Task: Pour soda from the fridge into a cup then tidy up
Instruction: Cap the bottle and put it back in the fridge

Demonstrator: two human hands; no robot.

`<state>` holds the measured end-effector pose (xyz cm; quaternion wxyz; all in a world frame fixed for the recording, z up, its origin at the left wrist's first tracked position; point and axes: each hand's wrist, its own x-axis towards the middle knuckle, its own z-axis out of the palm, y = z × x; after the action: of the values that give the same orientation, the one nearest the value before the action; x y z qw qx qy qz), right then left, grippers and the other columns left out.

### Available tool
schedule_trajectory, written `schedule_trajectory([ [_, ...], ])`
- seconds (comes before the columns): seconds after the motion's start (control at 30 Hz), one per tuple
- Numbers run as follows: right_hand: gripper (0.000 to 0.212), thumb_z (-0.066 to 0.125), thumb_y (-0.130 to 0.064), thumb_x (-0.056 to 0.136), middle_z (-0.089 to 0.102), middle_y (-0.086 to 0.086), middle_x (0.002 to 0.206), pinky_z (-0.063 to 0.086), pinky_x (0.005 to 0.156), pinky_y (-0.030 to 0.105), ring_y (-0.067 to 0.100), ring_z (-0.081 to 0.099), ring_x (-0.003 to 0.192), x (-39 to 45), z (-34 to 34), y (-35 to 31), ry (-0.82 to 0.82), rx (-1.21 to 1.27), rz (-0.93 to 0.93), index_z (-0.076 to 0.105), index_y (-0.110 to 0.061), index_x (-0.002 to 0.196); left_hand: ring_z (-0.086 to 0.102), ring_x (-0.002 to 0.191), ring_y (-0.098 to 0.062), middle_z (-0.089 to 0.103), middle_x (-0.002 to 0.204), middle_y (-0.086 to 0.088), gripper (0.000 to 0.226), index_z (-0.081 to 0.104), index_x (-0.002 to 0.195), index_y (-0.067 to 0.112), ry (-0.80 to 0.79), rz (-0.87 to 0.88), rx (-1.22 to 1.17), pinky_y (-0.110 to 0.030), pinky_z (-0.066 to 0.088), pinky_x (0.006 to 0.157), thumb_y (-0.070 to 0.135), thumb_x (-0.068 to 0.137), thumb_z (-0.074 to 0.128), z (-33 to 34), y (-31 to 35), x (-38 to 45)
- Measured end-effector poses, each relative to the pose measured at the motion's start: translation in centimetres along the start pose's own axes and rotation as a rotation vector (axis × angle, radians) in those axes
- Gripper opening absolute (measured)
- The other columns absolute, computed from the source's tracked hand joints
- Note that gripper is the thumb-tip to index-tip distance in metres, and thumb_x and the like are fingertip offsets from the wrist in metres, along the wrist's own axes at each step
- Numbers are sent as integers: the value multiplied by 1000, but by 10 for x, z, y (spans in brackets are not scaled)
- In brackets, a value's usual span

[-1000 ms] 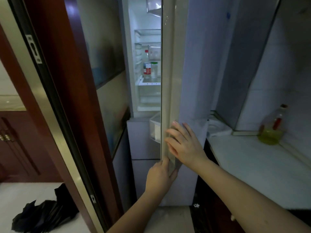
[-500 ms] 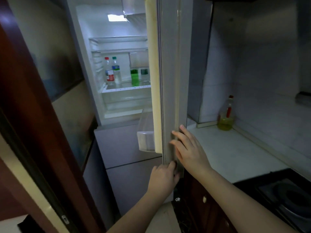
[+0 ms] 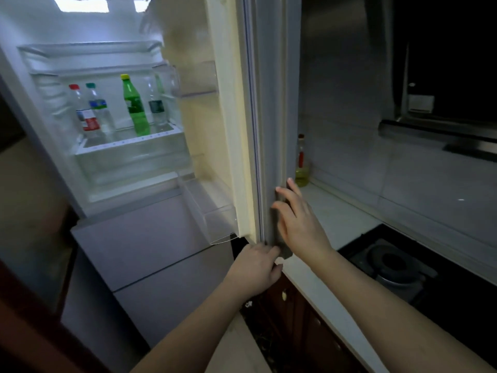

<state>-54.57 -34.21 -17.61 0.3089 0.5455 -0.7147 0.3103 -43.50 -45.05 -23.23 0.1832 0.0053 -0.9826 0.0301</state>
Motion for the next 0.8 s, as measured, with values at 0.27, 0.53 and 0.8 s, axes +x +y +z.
schedule_trajectory([
  [0.27,28,57,-1,86,45,12,142,38,106,48,25,22,144,-5,-13,24,-2,-102,170,57,-4,114,58,91,-19,62,92,1,32,64,100,18,23,301,15,-36,46,77,38,87,42,20,-14,45],
  [0.53,47,45,-5,95,32,0,153,24,115,38,11,23,143,-9,-17,39,-33,-103,397,39,-13,141,62,94,-19,66,95,1,37,69,100,18,28,402,-54,-32,51,79,38,81,44,33,-11,76],
  [0.8,47,50,-5,92,49,5,141,30,111,34,18,40,134,-20,-29,44,-50,-148,448,44,-11,138,64,91,-22,67,97,-2,40,68,99,17,37,433,-48,-34,48,82,36,80,40,30,-1,90],
])
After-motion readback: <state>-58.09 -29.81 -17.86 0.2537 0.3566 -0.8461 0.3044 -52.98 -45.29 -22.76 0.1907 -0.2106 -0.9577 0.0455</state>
